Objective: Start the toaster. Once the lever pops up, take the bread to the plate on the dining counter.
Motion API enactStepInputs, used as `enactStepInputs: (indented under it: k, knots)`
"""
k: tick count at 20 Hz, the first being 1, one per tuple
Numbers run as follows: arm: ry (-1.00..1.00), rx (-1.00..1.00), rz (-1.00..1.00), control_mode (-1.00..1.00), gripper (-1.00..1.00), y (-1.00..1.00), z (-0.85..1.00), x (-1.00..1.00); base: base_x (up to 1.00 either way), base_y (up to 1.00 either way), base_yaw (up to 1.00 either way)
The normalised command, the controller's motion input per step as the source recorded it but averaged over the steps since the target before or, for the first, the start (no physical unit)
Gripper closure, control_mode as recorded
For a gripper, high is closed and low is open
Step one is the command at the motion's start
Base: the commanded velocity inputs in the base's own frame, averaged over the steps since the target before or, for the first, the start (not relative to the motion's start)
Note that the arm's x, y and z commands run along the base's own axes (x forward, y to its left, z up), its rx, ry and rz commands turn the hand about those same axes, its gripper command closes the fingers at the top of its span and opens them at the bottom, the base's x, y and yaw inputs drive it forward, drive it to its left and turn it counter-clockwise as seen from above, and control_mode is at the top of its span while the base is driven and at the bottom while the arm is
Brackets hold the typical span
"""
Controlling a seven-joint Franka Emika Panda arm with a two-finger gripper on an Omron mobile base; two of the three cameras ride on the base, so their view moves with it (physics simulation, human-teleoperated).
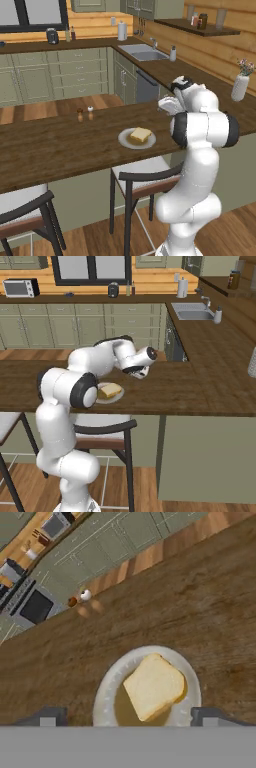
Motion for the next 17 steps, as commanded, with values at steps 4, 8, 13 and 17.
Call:
enactStepInputs:
  k: [4,8,13,17]
  knots:
    - [-0.60,0.00,0.12,-1.00,-1.00,0.00,0.86,-1.00,0.00,0.00,0.00]
    - [-0.65,0.00,0.10,-1.00,-1.00,0.00,0.91,-1.00,0.00,0.00,0.00]
    - [-0.77,0.00,0.07,-1.00,-1.00,0.00,1.00,-1.00,0.00,0.00,0.00]
    - [-0.81,0.00,0.09,-1.00,-1.00,0.00,0.95,-1.00,0.00,0.00,0.00]
